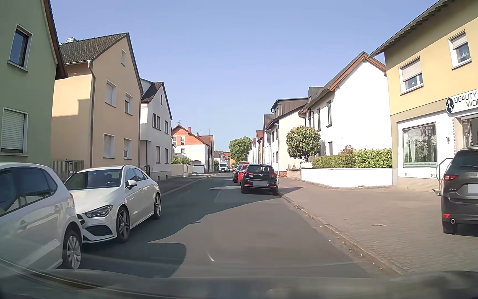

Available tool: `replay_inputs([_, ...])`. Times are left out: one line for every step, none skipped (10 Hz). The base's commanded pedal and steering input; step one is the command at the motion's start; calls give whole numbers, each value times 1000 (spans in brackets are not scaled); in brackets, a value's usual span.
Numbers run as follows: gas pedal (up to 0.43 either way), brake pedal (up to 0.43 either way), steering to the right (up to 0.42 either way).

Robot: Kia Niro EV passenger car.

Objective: Follow the waypoints while adhering to traffic rules and regulations

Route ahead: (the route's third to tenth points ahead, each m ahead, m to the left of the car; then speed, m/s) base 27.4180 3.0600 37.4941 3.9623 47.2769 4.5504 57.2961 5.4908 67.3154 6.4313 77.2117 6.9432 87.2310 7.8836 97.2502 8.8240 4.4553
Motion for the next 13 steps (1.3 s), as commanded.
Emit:
replay_inputs([130,30,-76])
replay_inputs([130,30,-75])
replay_inputs([130,30,-69])
replay_inputs([130,30,-65])
replay_inputs([130,30,-65])
replay_inputs([130,30,-66])
replay_inputs([130,30,-66])
replay_inputs([118,30,-70])
replay_inputs([118,30,-71])
replay_inputs([118,30,-70])
replay_inputs([118,30,-70])
replay_inputs([118,30,-70])
replay_inputs([118,30,-73])
